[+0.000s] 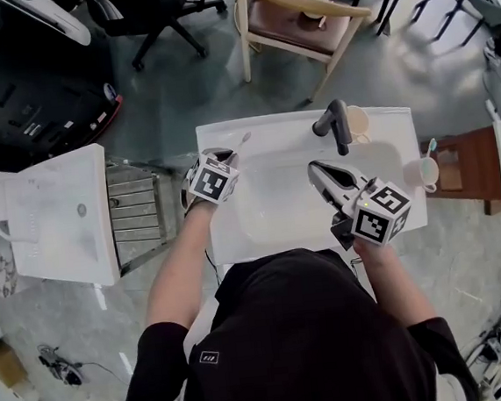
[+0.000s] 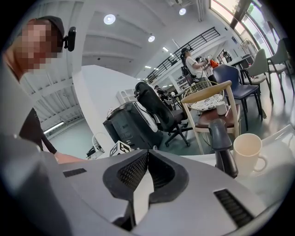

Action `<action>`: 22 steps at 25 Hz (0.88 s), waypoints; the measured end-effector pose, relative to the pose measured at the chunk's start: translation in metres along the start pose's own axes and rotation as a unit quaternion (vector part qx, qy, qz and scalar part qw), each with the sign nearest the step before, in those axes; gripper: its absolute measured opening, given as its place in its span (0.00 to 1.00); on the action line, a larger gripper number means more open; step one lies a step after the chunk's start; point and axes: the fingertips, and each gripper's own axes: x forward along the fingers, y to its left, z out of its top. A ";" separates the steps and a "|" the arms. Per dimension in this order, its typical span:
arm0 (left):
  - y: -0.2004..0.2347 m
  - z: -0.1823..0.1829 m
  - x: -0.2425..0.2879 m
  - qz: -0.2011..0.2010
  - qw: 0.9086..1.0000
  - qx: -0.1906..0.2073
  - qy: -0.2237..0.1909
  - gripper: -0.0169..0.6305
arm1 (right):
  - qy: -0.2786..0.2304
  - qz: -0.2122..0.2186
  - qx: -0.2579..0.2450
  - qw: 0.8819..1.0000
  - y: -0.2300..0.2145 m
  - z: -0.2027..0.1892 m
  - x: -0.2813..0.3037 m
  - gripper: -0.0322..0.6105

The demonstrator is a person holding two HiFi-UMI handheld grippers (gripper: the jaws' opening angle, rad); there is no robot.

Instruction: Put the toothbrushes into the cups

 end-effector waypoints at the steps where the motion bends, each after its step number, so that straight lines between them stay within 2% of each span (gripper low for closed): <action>1: -0.001 0.000 -0.007 0.002 1.000 -0.006 -0.009 0.10 | -0.001 0.000 -0.001 1.000 0.004 -0.001 -0.001 0.09; 7: -0.005 -0.001 -0.053 0.009 0.998 -0.037 -0.051 0.10 | -0.009 -0.003 -0.025 1.000 0.034 0.000 -0.003 0.09; 9: -0.009 0.003 -0.069 0.007 0.996 -0.053 -0.076 0.10 | -0.013 -0.010 -0.037 0.999 0.039 0.004 -0.005 0.09; 13: -0.015 0.018 -0.102 0.008 0.989 -0.066 -0.130 0.10 | -0.032 -0.019 -0.057 0.998 0.049 0.024 -0.012 0.09; 16: -0.025 0.031 -0.125 0.009 0.983 -0.073 -0.169 0.10 | -0.049 -0.008 -0.070 0.996 0.051 0.033 -0.021 0.09; 22: -0.058 0.065 -0.160 0.018 0.970 -0.086 -0.227 0.10 | -0.082 0.002 -0.076 0.994 0.037 0.058 -0.059 0.09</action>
